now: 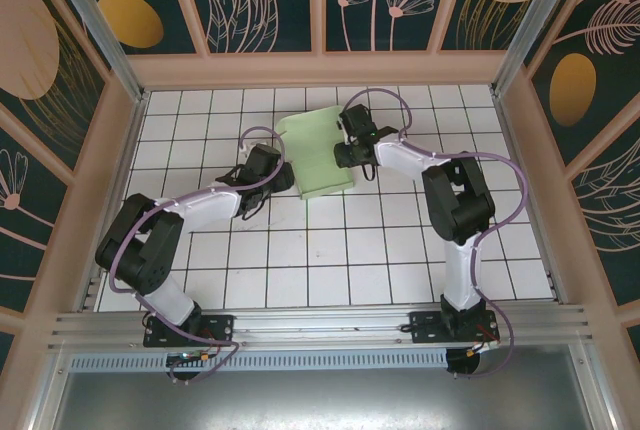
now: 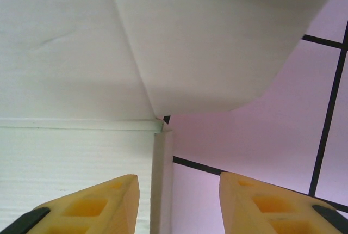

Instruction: Fold the paper box

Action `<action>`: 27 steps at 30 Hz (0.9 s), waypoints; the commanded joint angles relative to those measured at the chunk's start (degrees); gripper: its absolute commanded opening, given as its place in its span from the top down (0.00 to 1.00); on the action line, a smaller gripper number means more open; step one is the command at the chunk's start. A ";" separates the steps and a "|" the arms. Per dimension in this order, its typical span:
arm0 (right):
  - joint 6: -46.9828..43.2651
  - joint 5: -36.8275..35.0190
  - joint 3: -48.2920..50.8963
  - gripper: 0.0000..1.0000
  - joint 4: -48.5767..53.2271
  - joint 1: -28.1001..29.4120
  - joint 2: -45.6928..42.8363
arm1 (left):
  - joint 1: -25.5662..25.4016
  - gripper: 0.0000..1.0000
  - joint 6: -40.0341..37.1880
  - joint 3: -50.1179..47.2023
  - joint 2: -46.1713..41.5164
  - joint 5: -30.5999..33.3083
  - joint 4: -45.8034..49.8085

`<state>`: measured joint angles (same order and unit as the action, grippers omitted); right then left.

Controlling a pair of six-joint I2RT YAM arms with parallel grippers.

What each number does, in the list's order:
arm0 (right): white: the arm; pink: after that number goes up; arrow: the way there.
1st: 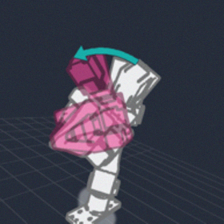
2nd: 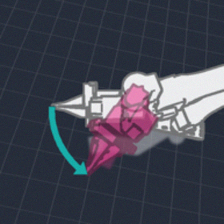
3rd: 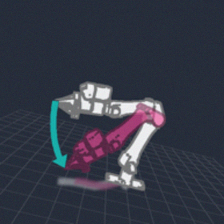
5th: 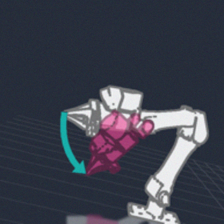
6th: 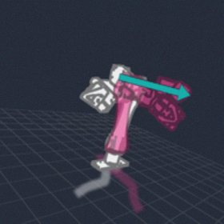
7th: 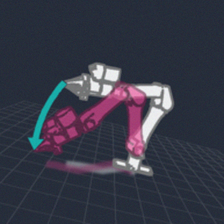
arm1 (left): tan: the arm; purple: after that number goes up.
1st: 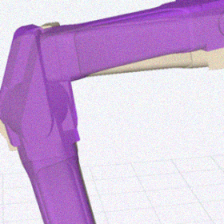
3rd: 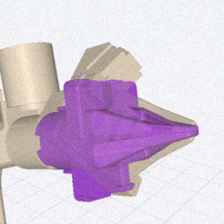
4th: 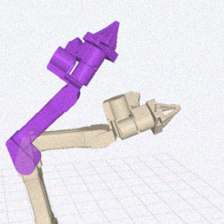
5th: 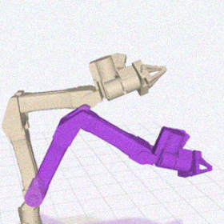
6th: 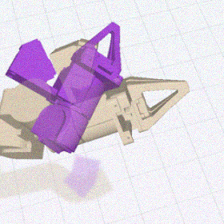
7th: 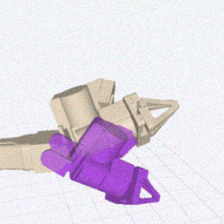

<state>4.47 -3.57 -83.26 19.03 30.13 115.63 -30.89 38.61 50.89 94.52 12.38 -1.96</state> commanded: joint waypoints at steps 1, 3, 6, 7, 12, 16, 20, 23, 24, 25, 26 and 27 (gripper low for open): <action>0.52 2.43 2.14 0.56 -3.90 -0.29 -4.36 | 0.40 0.25 -0.33 0.66 -0.47 -0.81 -2.09; -0.19 4.74 4.35 0.53 -6.28 -0.78 -7.11 | 0.42 0.18 -1.08 -0.33 -2.45 -0.36 -3.33; -0.86 9.26 7.98 0.45 -9.67 -2.81 -11.36 | 1.28 0.03 -3.56 -2.26 -6.01 -0.90 -5.90; -1.24 10.99 9.06 0.42 -10.70 -3.77 -12.86 | 2.02 0.01 -4.41 -2.38 -7.05 -1.77 -6.20; -8.35 17.54 10.79 0.35 -12.09 -7.24 -17.21 | 5.93 0.01 -9.82 1.45 -9.31 -8.59 -3.93; -16.13 23.87 6.56 0.34 -8.09 -10.00 -16.31 | 8.08 0.01 -15.55 8.41 -8.61 -11.86 0.96; -26.53 31.96 0.01 0.34 -1.26 -12.98 -12.65 | 10.73 0.01 -20.54 13.53 -7.82 -15.41 4.59; -35.37 36.61 -8.34 0.33 8.06 -14.10 -6.92 | 12.12 0.01 -22.70 16.61 -7.06 -17.16 6.52; -37.74 37.54 -11.63 0.33 11.51 -14.28 -4.86 | 12.34 0.02 -23.24 17.44 -6.66 -17.15 7.21; -40.04 38.12 -15.52 0.33 15.41 -14.53 -1.97 | 12.41 0.01 -23.78 18.31 -6.25 -17.26 7.97; -42.65 38.72 -20.36 0.33 19.83 -14.66 1.24 | 12.48 0.01 -24.14 18.97 -5.89 -17.30 8.50; -44.52 39.19 -24.58 0.33 23.79 -14.91 3.94 | 12.48 0.01 -24.35 19.36 -5.63 -17.40 8.86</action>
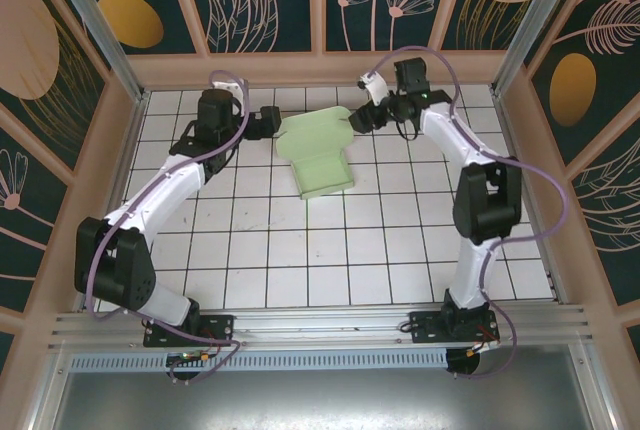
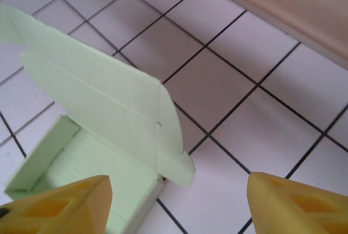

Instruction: Fold the paper box

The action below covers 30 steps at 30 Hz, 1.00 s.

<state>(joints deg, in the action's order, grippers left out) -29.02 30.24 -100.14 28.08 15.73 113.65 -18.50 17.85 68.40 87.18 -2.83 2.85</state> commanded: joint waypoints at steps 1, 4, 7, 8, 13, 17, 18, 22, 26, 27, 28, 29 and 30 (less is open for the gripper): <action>-12.42 5.62 -12.73 0.33 18.75 -0.78 9.26 | 0.13 0.01 -3.77 2.08 1.86 -2.42 4.30; -16.54 5.90 -27.14 0.33 28.14 -0.97 18.03 | 0.05 0.01 -4.14 2.15 1.69 -2.57 4.49; -22.78 7.47 -39.98 0.34 38.15 -0.57 25.44 | 0.09 0.01 -4.40 2.02 1.43 -2.42 4.96; -23.59 7.92 -43.15 0.35 40.00 -0.53 27.29 | 0.13 0.02 -4.54 1.84 1.38 -2.29 4.97; -26.17 9.70 -43.49 0.50 40.85 -0.35 27.97 | 0.13 0.01 -4.96 1.74 2.13 -2.21 5.06; -27.03 10.37 -42.08 0.63 40.43 0.55 27.81 | 0.13 0.01 -5.07 1.90 3.49 -3.27 4.63; -27.35 10.37 -41.88 0.65 40.64 0.78 27.86 | 0.10 0.01 -5.06 2.06 3.84 -3.41 4.62; -27.50 10.45 -41.56 0.78 40.87 1.09 27.95 | 0.11 0.01 -5.26 2.24 4.70 -4.02 4.44; -27.28 10.11 -41.48 0.97 40.73 1.18 26.88 | 0.13 0.01 -6.20 1.87 4.41 -3.85 3.93; -27.32 10.03 -41.25 1.00 40.79 1.22 26.54 | 0.10 0.01 -6.39 1.55 4.22 -3.69 3.43; -27.51 9.93 -40.74 1.00 40.83 1.19 25.93 | 0.12 0.01 -6.86 1.03 3.93 -3.67 2.64; -27.96 10.00 -40.06 1.00 40.87 1.25 25.18 | 0.13 0.01 -7.47 0.58 3.75 -3.63 2.00; -28.32 10.10 -39.24 1.00 40.92 1.35 24.53 | 0.11 0.01 -8.28 0.30 3.70 -3.59 1.65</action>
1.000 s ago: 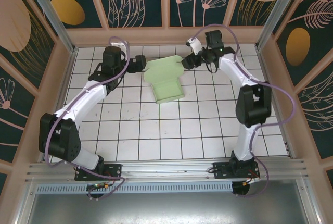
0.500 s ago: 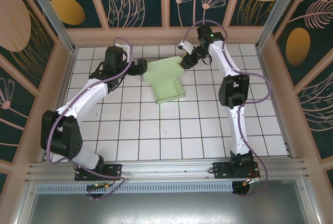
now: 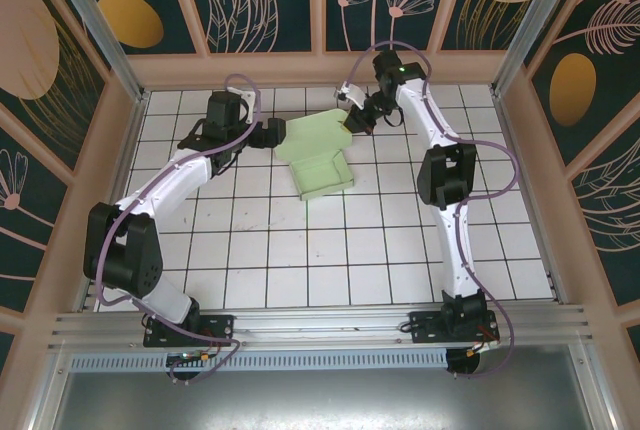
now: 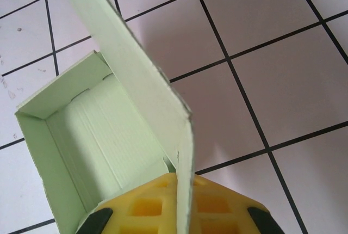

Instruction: Fold the paper box

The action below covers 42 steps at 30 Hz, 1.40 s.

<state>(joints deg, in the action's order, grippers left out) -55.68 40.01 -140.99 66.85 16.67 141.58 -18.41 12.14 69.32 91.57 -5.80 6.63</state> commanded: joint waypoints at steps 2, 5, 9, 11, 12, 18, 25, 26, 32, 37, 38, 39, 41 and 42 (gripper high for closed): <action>-2.48 0.51 3.89 1.00 1.79 0.55 -4.98 | 0.05 0.01 -5.06 -0.77 -0.63 -0.54 -2.03; -2.60 0.08 8.06 1.00 0.39 0.68 -7.36 | 0.02 0.02 -9.90 0.07 -0.28 -1.89 0.15; -1.62 -0.19 12.78 1.00 -1.95 0.82 -10.33 | 0.00 0.15 -15.64 2.99 1.16 -7.52 6.20; -1.40 -0.11 14.86 1.00 -3.13 0.83 -11.66 | 0.04 0.18 -18.52 4.38 2.47 -10.82 9.37; -1.59 -0.11 15.85 1.00 -3.60 0.95 -12.21 | 0.03 0.20 -20.55 5.33 3.41 -12.34 11.29; -1.74 -0.19 17.24 1.00 -4.11 1.01 -13.32 | 0.02 0.33 -27.21 10.26 9.07 -14.84 18.64; -1.49 -0.19 17.24 1.00 -4.35 1.01 -13.94 | 0.03 0.75 -30.14 13.76 13.51 -16.34 23.49; -1.29 -0.19 17.24 1.00 -4.54 1.00 -14.04 | 0.05 0.83 -30.30 13.84 13.71 -16.51 23.49; 2.12 -0.81 19.36 0.92 -8.71 1.04 -16.18 | 0.04 1.00 -31.31 13.17 13.29 -17.66 22.61; 9.10 -1.48 30.61 0.47 -22.34 0.62 -24.03 | 0.04 1.00 -30.98 12.33 12.36 -18.02 20.91; 11.37 -2.00 33.34 0.42 -25.75 0.46 -25.95 | 0.05 1.00 -30.89 11.88 11.88 -17.78 20.21; 15.40 -3.08 37.11 0.40 -30.51 0.22 -28.49 | 0.05 1.00 -30.84 11.28 11.14 -17.47 19.38; 24.89 -5.50 45.12 0.39 -40.63 -0.22 -33.83 | -0.02 1.00 -30.48 10.09 9.82 -16.72 17.74; 31.24 -7.49 49.78 0.39 -46.46 -0.39 -36.80 | 0.03 1.00 -30.24 9.35 9.38 -16.52 16.93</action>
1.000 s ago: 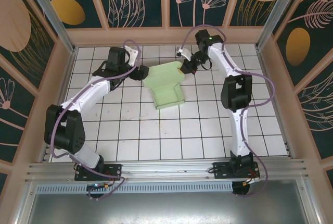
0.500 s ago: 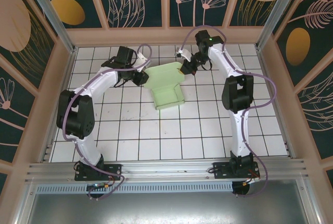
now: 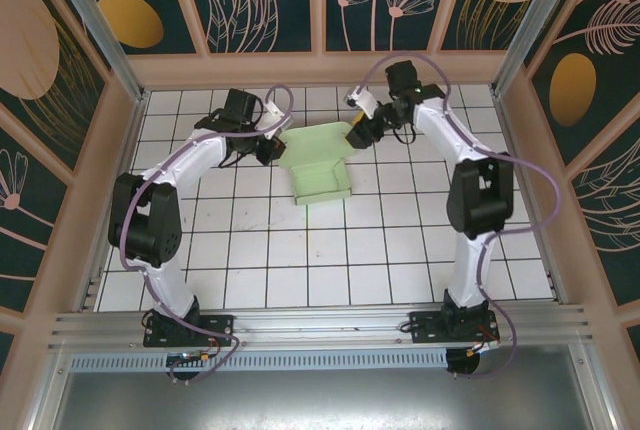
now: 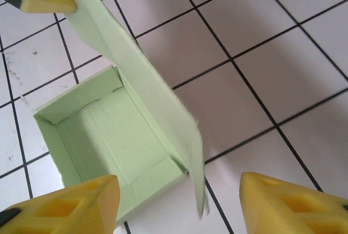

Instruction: Fold the paper box

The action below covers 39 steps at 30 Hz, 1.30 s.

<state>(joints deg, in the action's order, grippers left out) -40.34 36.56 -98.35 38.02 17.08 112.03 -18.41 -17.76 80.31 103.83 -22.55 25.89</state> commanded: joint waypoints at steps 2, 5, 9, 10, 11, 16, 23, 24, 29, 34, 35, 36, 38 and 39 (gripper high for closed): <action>28.28 -7.74 17.47 0.39 -30.05 -0.99 -13.35 | 0.00 1.00 0.34 -2.50 -3.72 0.46 -3.78; 46.99 -8.82 33.23 0.41 -44.57 -1.50 -20.75 | 0.05 1.00 0.90 -3.66 -4.18 0.01 -5.35; 59.21 -6.04 45.27 0.43 -50.49 -0.25 -23.77 | 0.02 1.00 1.05 -4.11 -4.13 -0.06 -5.76; 60.72 -6.39 46.84 0.44 -50.88 0.31 -23.79 | 0.02 1.00 1.06 -4.20 -4.07 -0.19 -5.78; 62.07 -6.06 48.06 0.47 -51.95 0.53 -23.42 | 0.04 1.00 1.06 -4.28 -4.01 -0.37 -5.76; 70.47 -0.46 51.24 0.57 -60.34 0.85 -17.72 | -0.01 1.00 1.06 -4.46 -3.44 -1.05 -5.77; 69.89 0.71 44.91 0.67 -59.18 1.01 -8.85 | -0.04 1.00 0.88 -4.90 -3.55 -1.70 -5.67; 69.10 0.71 43.78 0.67 -58.25 0.91 -7.67 | -0.04 1.00 0.81 -4.90 -3.56 -1.79 -5.70; 65.66 1.32 39.75 0.71 -55.39 0.87 -3.84 | -0.06 1.00 0.76 -4.65 -3.38 -2.29 -5.26; 63.41 1.40 36.71 0.75 -53.01 0.87 -0.99 | -0.04 1.00 0.54 -4.55 -3.41 -2.31 -4.97; 63.22 1.63 36.35 0.76 -52.81 0.91 -0.52 | -0.04 1.00 0.48 -4.55 -3.41 -2.32 -4.85; 63.09 1.69 36.13 0.76 -52.70 0.86 -0.16 | -0.04 1.00 0.42 -4.47 -3.44 -2.31 -4.72; 62.76 1.63 35.94 0.78 -52.48 0.86 0.38 | -0.04 1.00 0.43 -4.46 -3.41 -2.41 -4.71; 62.72 1.72 35.94 0.80 -52.51 0.83 0.55 | -0.04 1.00 0.40 -4.48 -3.45 -2.41 -4.76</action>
<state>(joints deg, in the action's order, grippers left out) 24.14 37.36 -60.77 -16.03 17.74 111.42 -18.41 -17.32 75.90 101.23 -23.59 21.21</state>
